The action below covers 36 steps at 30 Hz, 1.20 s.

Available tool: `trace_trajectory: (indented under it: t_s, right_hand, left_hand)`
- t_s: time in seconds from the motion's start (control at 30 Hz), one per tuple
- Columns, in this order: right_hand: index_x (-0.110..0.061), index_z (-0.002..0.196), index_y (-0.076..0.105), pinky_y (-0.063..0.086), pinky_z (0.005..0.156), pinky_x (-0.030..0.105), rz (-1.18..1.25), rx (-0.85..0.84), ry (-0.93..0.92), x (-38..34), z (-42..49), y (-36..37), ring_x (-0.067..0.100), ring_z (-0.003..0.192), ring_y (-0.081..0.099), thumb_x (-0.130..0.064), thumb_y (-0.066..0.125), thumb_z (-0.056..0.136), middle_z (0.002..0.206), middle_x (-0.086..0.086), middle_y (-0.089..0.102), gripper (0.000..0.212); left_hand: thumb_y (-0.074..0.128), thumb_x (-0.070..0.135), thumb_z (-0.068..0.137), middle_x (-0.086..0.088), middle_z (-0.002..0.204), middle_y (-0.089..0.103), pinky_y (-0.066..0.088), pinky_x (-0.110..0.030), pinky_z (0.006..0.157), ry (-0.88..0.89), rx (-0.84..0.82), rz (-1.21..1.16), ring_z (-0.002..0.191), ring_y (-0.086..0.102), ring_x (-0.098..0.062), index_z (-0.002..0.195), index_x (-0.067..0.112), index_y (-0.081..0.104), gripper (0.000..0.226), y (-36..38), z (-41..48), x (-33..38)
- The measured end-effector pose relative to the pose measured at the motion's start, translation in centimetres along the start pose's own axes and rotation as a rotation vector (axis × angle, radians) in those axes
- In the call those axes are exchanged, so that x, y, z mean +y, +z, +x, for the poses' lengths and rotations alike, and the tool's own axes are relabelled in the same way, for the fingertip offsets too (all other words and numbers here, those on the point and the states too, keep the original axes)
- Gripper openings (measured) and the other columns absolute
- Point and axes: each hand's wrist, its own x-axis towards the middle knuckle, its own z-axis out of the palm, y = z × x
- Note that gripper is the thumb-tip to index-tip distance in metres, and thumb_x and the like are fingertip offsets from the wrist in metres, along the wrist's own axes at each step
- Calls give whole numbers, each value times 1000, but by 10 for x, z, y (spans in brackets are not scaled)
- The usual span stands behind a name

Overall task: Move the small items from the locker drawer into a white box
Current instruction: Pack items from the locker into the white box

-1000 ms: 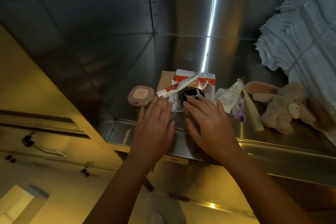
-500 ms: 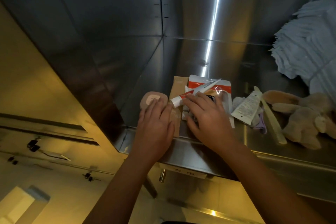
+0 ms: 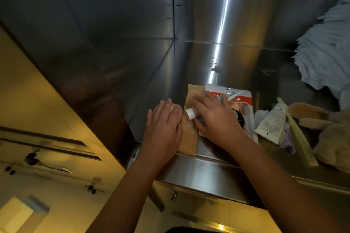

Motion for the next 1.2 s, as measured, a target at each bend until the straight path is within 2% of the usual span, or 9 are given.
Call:
trace_trajectory:
  t_s: [0.07,0.23,0.47,0.67,0.87,1.2]
  right_hand:
    - [-9,120,58,24,101,57,-6,-6,-8,1,3,1,33,121,46,-16,65,80,124,13,58,41]
    - [-22,132,46,10,108,49,-34,-90,-7,3,10,5,22,129,34,-26,50,90,137,2,47,43]
    - [-26,129,49,7,110,48,-13,-116,-2,2,12,6,20,131,32,-25,46,94,135,-1,47,35]
    - [-26,127,50,16,107,45,-23,-118,-64,1,11,7,20,123,39,-27,44,94,126,-1,51,33]
    - [-17,115,63,33,93,46,36,-19,-209,-1,5,1,27,107,54,-19,56,89,107,7,62,28]
    - [-9,95,71,37,93,58,93,211,-390,-6,-17,-6,29,83,64,-7,73,75,84,12,67,20]
  left_hand:
    - [36,28,96,-3,154,16,3,-38,112,-13,-25,17,141,6,-17,144,21,25,50,3,4,-3]
    - [31,33,97,2,155,10,2,-42,112,-40,-66,57,141,1,-17,146,24,18,52,8,16,-8]
    - [25,39,97,6,156,3,4,-49,111,-70,-153,43,141,-6,-17,147,28,11,53,15,17,-14]
    - [22,41,98,4,156,2,3,-46,112,-63,-155,87,141,-6,-18,147,27,7,54,16,10,-13]
    - [19,43,97,3,156,0,-3,-45,111,-51,-160,107,141,-8,-18,148,26,4,55,13,-5,-11]
    - [21,43,97,-1,156,1,-8,-39,110,-39,-162,123,141,-10,-18,148,22,2,58,5,-33,0]
